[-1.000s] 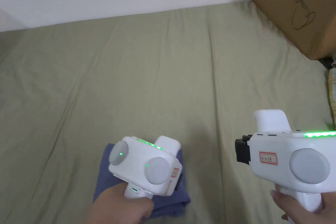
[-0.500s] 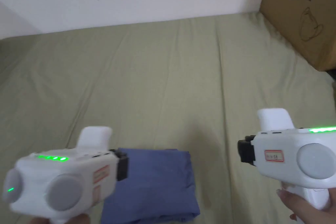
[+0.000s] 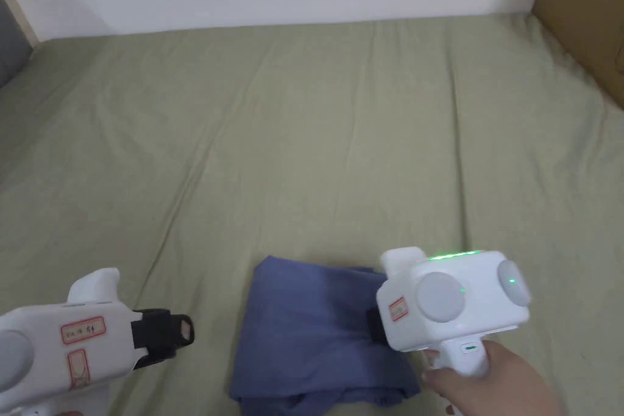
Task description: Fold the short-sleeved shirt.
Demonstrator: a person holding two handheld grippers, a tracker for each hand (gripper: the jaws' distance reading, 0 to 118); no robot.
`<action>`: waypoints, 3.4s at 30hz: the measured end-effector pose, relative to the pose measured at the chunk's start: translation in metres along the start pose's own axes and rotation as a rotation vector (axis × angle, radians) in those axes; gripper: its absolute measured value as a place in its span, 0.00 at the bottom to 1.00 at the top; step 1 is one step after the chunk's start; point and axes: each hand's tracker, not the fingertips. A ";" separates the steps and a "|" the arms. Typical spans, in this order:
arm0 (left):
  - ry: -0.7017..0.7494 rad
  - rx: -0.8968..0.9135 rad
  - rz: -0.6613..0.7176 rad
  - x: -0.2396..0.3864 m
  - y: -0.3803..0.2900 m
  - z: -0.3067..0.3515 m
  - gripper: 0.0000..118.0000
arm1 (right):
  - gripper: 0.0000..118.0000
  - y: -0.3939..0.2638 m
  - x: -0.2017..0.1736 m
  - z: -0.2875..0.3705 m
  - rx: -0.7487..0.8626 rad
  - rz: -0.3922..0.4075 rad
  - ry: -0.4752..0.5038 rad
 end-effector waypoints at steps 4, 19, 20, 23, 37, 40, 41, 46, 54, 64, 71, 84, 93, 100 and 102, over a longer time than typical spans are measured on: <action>-0.089 -0.052 -0.048 -0.017 0.019 -0.028 0.80 | 0.00 0.001 0.006 0.003 -0.014 -0.010 -0.013; -1.133 -0.458 0.458 -0.003 0.016 -0.142 0.93 | 0.00 0.001 0.005 -0.003 -0.027 0.027 -0.016; -0.939 -0.349 0.282 -0.014 0.018 -0.145 0.93 | 0.00 0.001 0.005 -0.004 -0.028 0.026 -0.016; -0.748 -0.266 0.204 -0.020 0.013 -0.134 0.53 | 0.00 0.000 0.004 -0.003 -0.022 0.024 -0.017; -0.438 -0.075 -0.055 -0.013 0.021 -0.047 0.21 | 0.01 -0.007 -0.017 0.050 0.110 -0.056 0.033; -0.210 0.005 -0.032 -0.053 0.041 0.005 0.21 | 0.01 -0.001 -0.046 0.064 0.173 -0.039 0.045; -0.163 0.009 -0.050 -0.067 0.050 0.023 0.21 | 0.01 0.003 -0.059 0.066 0.196 -0.029 0.064; 0.089 0.026 -0.114 -0.128 0.094 0.097 0.21 | 0.01 0.017 -0.116 0.063 0.212 0.092 0.095; 0.523 -0.033 -0.317 -0.171 0.147 0.124 0.21 | 0.01 0.024 -0.147 0.045 0.187 0.132 0.084; 0.653 0.025 -0.281 -0.206 0.139 0.145 0.99 | 0.01 0.036 -0.157 0.033 0.235 0.020 0.056; 0.577 0.054 -0.291 -0.137 0.104 0.145 0.62 | 0.01 0.038 -0.182 0.045 0.268 0.078 0.180; 0.244 0.370 -0.462 0.154 -0.004 0.009 0.00 | 0.01 -0.017 -0.026 0.128 0.377 -0.072 -0.016; 0.205 0.864 -0.586 0.272 -0.057 0.061 0.00 | 0.00 -0.056 0.041 0.245 0.809 -0.094 -0.221; 0.338 1.091 -0.628 0.293 -0.074 0.102 0.45 | 0.10 -0.071 0.018 0.285 1.131 -0.014 -0.210; 0.310 1.082 -0.632 0.293 -0.077 0.111 0.53 | 0.13 -0.072 0.008 0.290 1.182 0.029 -0.251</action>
